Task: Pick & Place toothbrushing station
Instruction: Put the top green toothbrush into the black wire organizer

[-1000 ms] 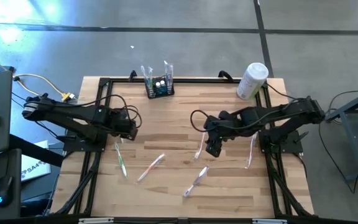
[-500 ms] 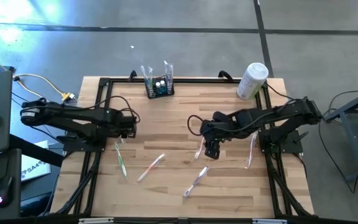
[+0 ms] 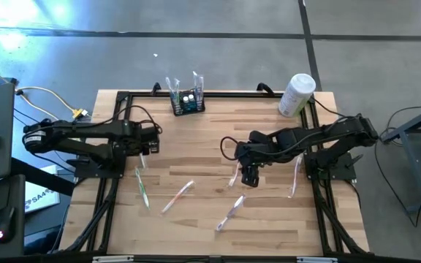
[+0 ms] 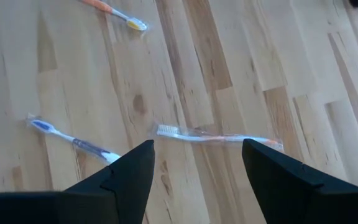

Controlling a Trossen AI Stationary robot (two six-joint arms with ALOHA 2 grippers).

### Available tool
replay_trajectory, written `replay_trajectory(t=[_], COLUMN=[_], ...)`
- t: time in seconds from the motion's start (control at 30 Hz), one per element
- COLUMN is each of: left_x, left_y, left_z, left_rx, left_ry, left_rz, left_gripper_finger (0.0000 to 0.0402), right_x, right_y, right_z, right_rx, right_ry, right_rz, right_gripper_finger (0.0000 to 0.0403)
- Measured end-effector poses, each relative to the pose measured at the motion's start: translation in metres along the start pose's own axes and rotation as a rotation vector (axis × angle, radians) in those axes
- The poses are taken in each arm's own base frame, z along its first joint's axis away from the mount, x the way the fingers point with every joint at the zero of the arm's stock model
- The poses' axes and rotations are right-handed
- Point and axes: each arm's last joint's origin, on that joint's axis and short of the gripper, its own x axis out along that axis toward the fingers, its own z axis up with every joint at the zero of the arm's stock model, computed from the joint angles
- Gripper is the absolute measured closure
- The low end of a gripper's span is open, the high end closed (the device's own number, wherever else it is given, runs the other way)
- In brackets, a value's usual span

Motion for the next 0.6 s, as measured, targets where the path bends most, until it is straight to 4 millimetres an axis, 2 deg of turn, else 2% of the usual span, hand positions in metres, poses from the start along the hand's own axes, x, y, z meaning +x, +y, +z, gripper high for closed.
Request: replay_trajectory(t=[0.17, 0.47, 0.6], left_x=[0.006, 0.043, 0.044], left_y=[0.002, 0.02, 0.02], left_z=[0.004, -0.001, -0.001], left_rx=[-0.014, -0.088, -0.095], left_ry=[0.006, 0.105, 0.092], left_rz=[0.0, 0.001, 0.003], left_gripper_finger=[0.0286, 0.0286, 0.0286], right_x=[0.0, 0.0, 0.0], right_y=[0.0, -0.001, -0.001], right_z=[0.0, -0.001, -0.002], right_rx=[-0.008, -0.029, -0.03], right_ry=[0.005, 0.011, 0.014], right_rz=[-0.002, -0.009, -0.01], right_gripper_finger=[0.0167, 0.0167, 0.0167])
